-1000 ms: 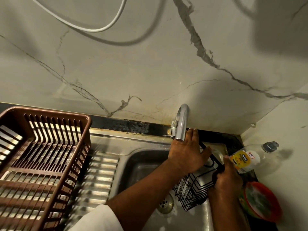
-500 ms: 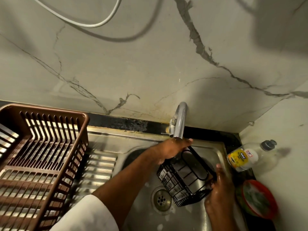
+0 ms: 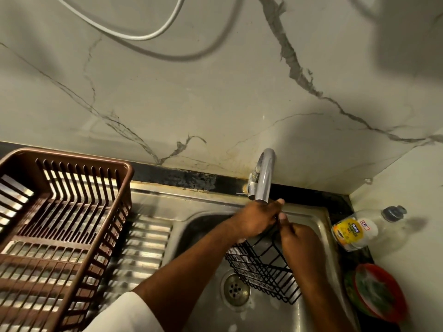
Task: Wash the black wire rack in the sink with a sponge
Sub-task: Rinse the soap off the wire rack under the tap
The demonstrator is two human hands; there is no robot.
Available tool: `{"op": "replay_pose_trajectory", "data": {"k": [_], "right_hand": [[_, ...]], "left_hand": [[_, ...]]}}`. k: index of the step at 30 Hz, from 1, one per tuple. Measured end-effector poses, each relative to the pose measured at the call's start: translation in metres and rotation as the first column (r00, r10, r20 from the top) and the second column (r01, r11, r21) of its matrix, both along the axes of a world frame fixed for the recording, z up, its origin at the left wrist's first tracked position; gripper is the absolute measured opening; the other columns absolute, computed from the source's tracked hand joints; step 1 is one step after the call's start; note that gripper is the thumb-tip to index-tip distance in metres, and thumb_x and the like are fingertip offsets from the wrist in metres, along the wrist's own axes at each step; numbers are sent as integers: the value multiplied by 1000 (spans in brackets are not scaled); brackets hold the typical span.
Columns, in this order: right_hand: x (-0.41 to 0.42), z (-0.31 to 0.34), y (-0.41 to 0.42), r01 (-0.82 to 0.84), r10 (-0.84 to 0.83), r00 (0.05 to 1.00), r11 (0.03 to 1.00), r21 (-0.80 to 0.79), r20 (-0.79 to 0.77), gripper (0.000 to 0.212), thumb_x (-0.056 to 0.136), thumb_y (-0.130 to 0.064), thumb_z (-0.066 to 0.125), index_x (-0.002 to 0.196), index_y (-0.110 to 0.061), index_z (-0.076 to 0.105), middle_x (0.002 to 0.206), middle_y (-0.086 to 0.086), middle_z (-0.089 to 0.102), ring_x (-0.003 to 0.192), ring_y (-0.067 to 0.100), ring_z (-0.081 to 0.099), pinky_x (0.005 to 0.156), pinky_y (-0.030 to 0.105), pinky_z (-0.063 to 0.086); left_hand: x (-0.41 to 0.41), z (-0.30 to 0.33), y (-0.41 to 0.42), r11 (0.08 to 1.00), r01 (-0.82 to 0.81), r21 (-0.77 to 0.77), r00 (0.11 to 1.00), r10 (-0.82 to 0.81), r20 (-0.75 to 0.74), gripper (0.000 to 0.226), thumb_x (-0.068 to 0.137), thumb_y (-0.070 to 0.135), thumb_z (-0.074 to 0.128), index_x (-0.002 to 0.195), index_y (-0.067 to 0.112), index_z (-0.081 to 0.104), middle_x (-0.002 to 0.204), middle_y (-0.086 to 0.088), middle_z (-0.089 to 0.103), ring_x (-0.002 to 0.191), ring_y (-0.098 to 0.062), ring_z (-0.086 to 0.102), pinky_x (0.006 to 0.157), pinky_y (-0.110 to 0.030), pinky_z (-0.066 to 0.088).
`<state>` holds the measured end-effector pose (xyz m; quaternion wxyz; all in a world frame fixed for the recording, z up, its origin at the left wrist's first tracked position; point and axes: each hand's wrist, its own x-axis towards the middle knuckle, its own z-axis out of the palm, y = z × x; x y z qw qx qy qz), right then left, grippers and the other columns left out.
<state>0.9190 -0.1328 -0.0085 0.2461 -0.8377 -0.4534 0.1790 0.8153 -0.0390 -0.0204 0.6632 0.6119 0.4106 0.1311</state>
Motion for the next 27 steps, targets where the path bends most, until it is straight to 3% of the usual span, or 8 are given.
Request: {"op": "replay_pose_trajectory", "data": {"k": [4, 8, 11, 15, 18, 21, 24, 27], "right_hand": [[7, -6, -13, 47, -17, 979, 988, 144, -205, 64, 91, -63, 38, 46, -19, 49, 36, -6, 36, 47, 17, 38, 56, 29, 30], [6, -5, -12, 37, -19, 992, 990, 135, -126, 66, 89, -65, 34, 44, -18, 43, 39, -5, 42, 47, 16, 42, 52, 28, 26], [8, -6, -3, 27, -23, 999, 996, 90, -42, 71, 90, -68, 28, 47, -15, 49, 46, -1, 47, 48, 18, 47, 51, 28, 29], [12, -23, 4, 58, -50, 975, 998, 31, -217, 60, 100, -58, 40, 59, -18, 60, 57, 1, 60, 56, 23, 57, 64, 43, 52], [6, -17, 1, 22, -15, 989, 999, 40, -148, 73, 89, -69, 26, 55, -14, 61, 44, -4, 48, 47, 17, 50, 55, 31, 40], [0, -5, -9, 49, -31, 972, 996, 72, -233, 65, 92, -63, 39, 46, -18, 47, 35, -6, 32, 43, 14, 36, 52, 27, 27], [-1, -4, -15, 124, -81, 930, 987, 99, -357, 60, 87, -64, 43, 48, -18, 38, 42, -7, 28, 46, 16, 30, 57, 28, 26], [4, -5, -12, 168, -133, 927, 983, 72, -350, 71, 84, -70, 43, 52, -8, 47, 47, 1, 33, 50, 19, 34, 59, 32, 29]], "left_hand": [[-25, -23, 1, 989, 140, -54, 988, -143, -51, 55, 102, 65, 30, 121, 26, 64, 126, -3, 65, 117, -16, 57, 110, -43, 42], [-23, -14, -2, 986, 154, -58, 980, -160, -115, 62, 103, 65, 28, 153, 31, 39, 160, -8, 38, 145, -26, 38, 121, -45, 27], [-12, 5, -6, 986, 148, -82, 986, -154, -69, 59, 104, 63, 28, 153, 33, 39, 162, -4, 36, 146, -24, 35, 119, -43, 27], [1, 8, -10, 995, 95, -17, 991, -96, -92, 52, 108, 52, 29, 143, 23, 52, 139, -11, 55, 124, -22, 51, 104, -36, 34], [-5, -4, -12, 994, 87, -67, 992, -93, -88, 60, 100, 68, 29, 138, 31, 56, 144, -6, 56, 127, -20, 52, 113, -40, 35], [-19, -24, -8, 991, 95, -98, 989, -106, -106, 53, 105, 60, 27, 138, 31, 57, 144, -1, 55, 128, -17, 51, 113, -35, 35], [-28, -39, -3, 990, 36, -134, 991, -53, -125, 56, 104, 60, 33, 147, 29, 49, 152, -5, 47, 129, -17, 47, 109, -32, 32], [-22, -38, -1, 987, 56, -148, 987, -77, -144, 67, 95, 72, 36, 148, 32, 48, 154, -5, 47, 136, -22, 45, 115, -38, 31]]}}
